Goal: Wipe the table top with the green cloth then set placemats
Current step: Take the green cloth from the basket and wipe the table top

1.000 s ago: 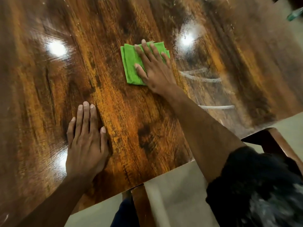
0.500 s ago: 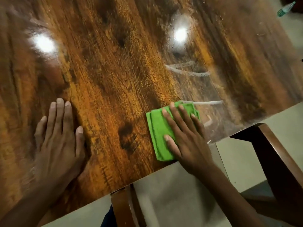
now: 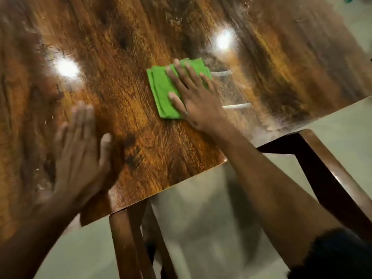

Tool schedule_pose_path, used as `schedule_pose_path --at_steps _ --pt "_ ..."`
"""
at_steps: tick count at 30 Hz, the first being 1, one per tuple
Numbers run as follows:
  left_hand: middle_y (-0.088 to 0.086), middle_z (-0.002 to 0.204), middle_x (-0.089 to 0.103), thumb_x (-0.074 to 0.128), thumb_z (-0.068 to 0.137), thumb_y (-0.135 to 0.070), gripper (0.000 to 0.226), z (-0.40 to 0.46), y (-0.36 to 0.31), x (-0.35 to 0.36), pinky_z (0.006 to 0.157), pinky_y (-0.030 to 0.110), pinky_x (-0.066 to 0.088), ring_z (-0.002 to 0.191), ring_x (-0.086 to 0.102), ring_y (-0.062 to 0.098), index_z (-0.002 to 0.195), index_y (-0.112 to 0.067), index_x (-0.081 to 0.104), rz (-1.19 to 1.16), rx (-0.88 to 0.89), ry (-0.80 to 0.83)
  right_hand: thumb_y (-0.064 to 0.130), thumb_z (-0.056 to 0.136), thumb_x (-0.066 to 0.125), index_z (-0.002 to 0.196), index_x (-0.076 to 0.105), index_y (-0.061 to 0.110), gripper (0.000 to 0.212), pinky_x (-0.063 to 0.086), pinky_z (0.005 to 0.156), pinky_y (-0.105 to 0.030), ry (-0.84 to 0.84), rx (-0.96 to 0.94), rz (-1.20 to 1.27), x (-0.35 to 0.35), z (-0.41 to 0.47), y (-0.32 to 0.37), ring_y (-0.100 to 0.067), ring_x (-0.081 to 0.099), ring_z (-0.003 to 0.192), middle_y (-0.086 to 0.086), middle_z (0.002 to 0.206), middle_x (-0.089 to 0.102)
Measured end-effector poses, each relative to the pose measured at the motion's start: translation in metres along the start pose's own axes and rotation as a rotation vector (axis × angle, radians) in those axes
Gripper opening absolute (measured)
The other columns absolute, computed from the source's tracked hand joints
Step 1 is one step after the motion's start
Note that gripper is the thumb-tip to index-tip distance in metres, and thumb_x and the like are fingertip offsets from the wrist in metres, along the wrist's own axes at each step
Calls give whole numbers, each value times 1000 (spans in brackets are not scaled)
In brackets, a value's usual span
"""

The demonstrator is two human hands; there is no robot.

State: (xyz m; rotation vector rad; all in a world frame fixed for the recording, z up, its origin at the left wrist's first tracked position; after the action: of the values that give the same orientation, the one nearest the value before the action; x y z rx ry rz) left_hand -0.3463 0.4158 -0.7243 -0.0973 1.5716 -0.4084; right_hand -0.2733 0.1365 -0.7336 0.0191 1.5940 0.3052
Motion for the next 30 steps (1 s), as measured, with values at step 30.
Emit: schedule_pose_path --at_steps 30 --pt "8 176 -9 15 110 -39 67 61 -123 60 133 45 10 163 -11 17 167 -9 -3 35 102 16 56 111 16 169 2 31 64 10 131 -51 26 63 42 -19 53 -69 -16 -7 163 6 177 -8"
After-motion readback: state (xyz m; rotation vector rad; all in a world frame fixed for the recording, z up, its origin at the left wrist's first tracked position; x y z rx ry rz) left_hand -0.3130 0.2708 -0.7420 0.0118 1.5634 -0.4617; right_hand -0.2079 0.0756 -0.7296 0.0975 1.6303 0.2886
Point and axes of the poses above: each hand's wrist, its own z-axis towards the middle knuckle, its own x-axis out of the palm, y = z × x, the point moved 6 cm from there along z, towards the middle knuckle
